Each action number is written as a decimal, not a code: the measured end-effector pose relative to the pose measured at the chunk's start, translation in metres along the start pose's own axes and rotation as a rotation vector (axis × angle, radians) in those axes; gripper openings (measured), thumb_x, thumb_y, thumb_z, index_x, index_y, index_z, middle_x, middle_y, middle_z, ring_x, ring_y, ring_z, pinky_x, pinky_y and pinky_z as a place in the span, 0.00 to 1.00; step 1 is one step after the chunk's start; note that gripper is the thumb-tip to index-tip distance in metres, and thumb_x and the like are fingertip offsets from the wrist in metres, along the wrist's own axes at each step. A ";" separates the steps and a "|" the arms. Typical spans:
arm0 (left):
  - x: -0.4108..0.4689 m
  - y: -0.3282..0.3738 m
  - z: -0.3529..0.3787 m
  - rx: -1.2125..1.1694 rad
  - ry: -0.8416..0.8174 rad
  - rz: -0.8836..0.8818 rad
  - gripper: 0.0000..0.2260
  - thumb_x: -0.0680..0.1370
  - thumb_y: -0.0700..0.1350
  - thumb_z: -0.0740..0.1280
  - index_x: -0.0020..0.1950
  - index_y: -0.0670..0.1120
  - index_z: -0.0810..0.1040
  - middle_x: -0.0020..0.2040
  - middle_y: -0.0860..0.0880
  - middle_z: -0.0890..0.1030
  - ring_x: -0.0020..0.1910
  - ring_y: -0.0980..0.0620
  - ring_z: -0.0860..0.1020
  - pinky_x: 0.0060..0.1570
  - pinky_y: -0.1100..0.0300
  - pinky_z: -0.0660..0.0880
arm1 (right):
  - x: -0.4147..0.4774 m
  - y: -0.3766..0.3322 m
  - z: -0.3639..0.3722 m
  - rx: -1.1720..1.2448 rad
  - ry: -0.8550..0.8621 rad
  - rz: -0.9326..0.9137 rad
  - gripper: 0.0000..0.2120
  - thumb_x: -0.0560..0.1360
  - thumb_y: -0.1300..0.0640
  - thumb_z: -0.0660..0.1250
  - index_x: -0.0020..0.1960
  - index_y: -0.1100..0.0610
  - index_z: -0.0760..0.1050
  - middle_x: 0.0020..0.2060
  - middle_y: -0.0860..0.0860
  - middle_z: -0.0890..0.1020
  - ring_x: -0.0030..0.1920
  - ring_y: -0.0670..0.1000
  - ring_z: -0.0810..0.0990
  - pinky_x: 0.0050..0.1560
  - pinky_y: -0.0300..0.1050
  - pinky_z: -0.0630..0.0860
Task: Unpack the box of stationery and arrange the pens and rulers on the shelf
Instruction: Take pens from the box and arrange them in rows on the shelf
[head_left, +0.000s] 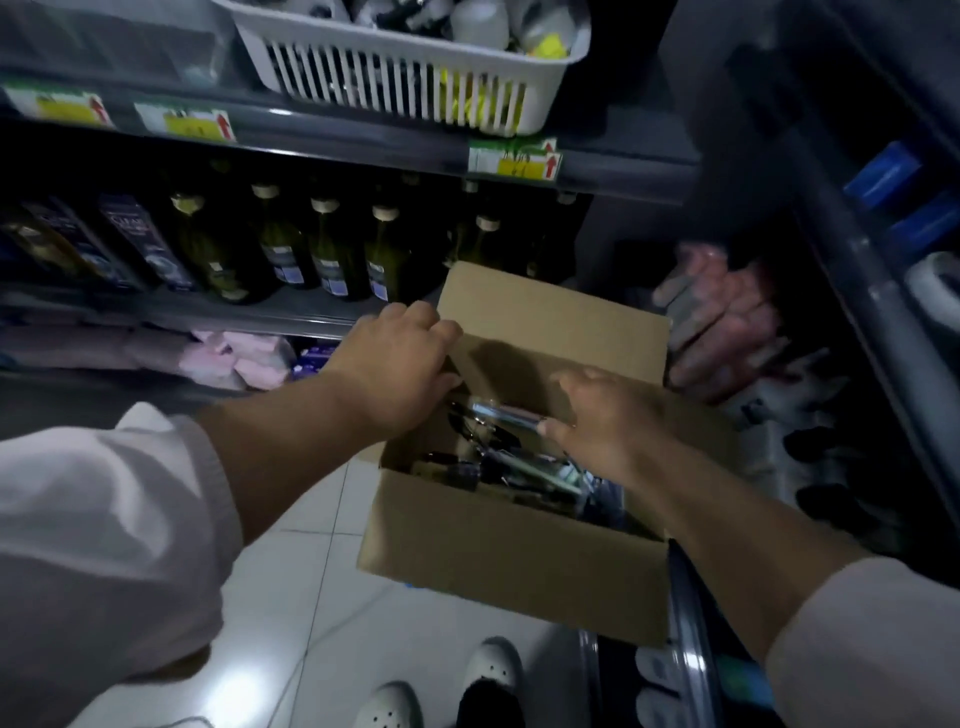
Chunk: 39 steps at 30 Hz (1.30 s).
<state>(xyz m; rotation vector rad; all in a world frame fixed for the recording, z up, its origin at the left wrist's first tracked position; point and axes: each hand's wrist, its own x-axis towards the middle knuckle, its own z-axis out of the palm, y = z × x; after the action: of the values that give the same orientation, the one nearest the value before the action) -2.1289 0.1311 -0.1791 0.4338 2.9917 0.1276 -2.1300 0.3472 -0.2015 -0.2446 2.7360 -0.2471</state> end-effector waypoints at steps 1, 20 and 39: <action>0.008 -0.003 0.012 0.007 -0.007 0.000 0.21 0.79 0.55 0.60 0.69 0.49 0.66 0.64 0.45 0.71 0.62 0.44 0.69 0.59 0.49 0.69 | 0.011 0.004 0.012 0.011 -0.025 0.001 0.27 0.77 0.45 0.65 0.72 0.53 0.63 0.66 0.52 0.71 0.65 0.54 0.69 0.60 0.43 0.66; 0.087 -0.034 0.142 -0.019 0.012 -0.006 0.35 0.77 0.57 0.63 0.78 0.50 0.49 0.79 0.48 0.44 0.77 0.47 0.44 0.74 0.50 0.47 | 0.138 0.042 0.170 -0.061 -0.192 0.065 0.51 0.61 0.23 0.62 0.76 0.46 0.52 0.73 0.52 0.63 0.72 0.56 0.61 0.72 0.52 0.58; 0.086 -0.038 0.143 -0.083 -0.010 0.012 0.35 0.77 0.58 0.63 0.78 0.51 0.50 0.79 0.49 0.41 0.77 0.47 0.42 0.74 0.50 0.47 | 0.152 0.031 0.174 -0.025 -0.198 -0.007 0.12 0.71 0.55 0.68 0.53 0.53 0.72 0.48 0.52 0.77 0.47 0.54 0.76 0.43 0.40 0.65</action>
<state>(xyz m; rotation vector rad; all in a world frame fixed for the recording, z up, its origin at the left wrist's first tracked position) -2.2033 0.1294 -0.3336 0.4414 2.9614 0.2491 -2.2053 0.3228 -0.4207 -0.2709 2.5436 -0.1806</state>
